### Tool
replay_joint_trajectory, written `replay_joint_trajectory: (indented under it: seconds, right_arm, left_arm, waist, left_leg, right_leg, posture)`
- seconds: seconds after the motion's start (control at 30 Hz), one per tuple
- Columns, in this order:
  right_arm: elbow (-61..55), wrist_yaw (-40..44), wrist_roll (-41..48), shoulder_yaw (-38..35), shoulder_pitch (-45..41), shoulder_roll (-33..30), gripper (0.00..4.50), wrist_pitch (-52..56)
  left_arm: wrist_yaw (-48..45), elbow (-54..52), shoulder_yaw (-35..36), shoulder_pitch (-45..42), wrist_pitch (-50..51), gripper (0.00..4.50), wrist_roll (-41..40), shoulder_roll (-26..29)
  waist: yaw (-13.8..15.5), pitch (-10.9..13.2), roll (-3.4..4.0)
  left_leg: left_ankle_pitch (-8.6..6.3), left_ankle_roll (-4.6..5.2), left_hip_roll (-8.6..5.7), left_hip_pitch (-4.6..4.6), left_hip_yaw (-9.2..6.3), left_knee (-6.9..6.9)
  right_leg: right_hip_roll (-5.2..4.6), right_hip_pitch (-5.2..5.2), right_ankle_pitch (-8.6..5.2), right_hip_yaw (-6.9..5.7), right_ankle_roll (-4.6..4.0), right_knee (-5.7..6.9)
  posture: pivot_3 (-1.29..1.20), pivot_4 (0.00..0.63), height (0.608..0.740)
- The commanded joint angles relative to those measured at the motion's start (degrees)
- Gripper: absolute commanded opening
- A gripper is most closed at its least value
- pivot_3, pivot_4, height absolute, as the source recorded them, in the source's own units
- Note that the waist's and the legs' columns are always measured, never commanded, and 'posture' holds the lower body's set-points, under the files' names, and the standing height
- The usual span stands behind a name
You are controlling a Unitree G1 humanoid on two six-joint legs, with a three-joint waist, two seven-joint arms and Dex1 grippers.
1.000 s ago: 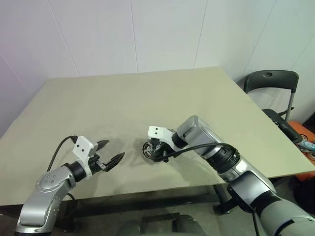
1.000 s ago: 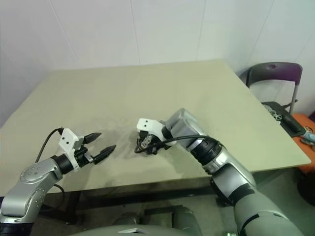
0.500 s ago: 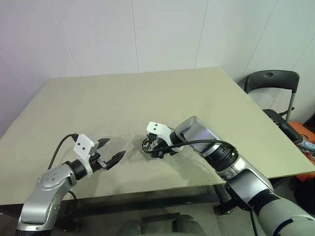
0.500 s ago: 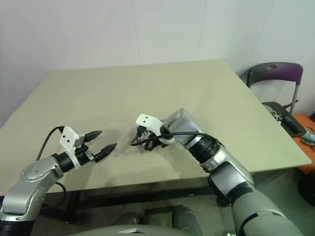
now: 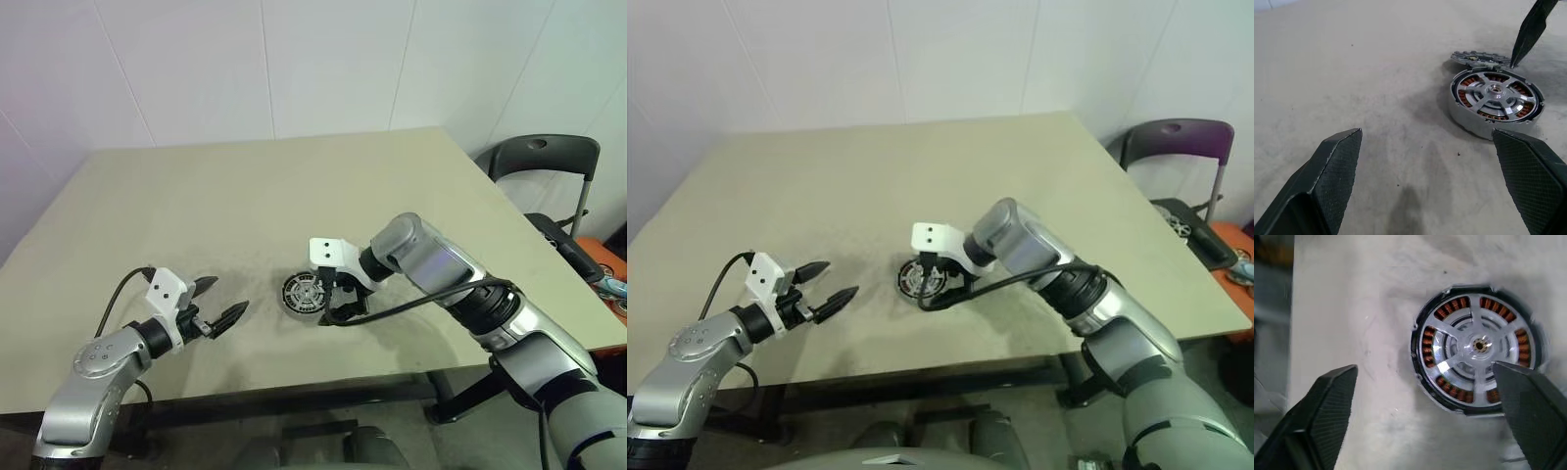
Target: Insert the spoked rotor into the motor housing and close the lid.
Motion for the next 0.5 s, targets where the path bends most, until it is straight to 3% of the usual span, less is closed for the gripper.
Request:
replay_joint_trajectory:
  seconds: [0.03, 0.2, 0.5]
  right_arm:
    - [3.56, 3.06, -4.37, 2.06, -1.63, -1.76, 4.39, -19.69]
    - [13.05, 4.81, -9.92, 3.73, -3.68, -0.92, 4.39, -38.12]
    - [21.81, 6.01, -14.08, 2.45, -5.02, 1.61, 4.39, -49.76]
  left_arm:
    - [-0.14, -0.53, -0.03, -1.15, -0.83, 4.50, 0.09, 0.28]
    - [0.32, -1.42, -0.06, -0.34, -1.01, 4.50, 0.31, -0.09]
    - [2.33, -4.15, -0.19, 2.07, -0.94, 4.50, 0.68, -1.05]
  waist:
    - [0.02, 0.00, 0.00]
    - [-0.02, 0.00, -0.01]
    - [0.27, 0.00, -0.01]
  left_leg:
    - [0.00, 0.00, -0.01, 0.00, 0.01, -0.01]
    - [0.00, 0.01, -0.02, 0.03, 0.03, 0.02]
    - [0.00, 0.01, -0.01, 0.04, 0.00, 0.02]
  right_leg:
    - [-0.01, 0.01, 0.01, 0.00, -0.01, -0.02]
    - [0.00, 0.07, 0.01, 0.00, -0.02, -0.04]
    - [-0.01, 0.08, 0.02, 0.00, -0.05, -0.03]
  posture:
    - [0.00, 0.000, 0.740]
    - [0.00, 0.000, 0.740]
    - [0.00, 0.000, 0.740]
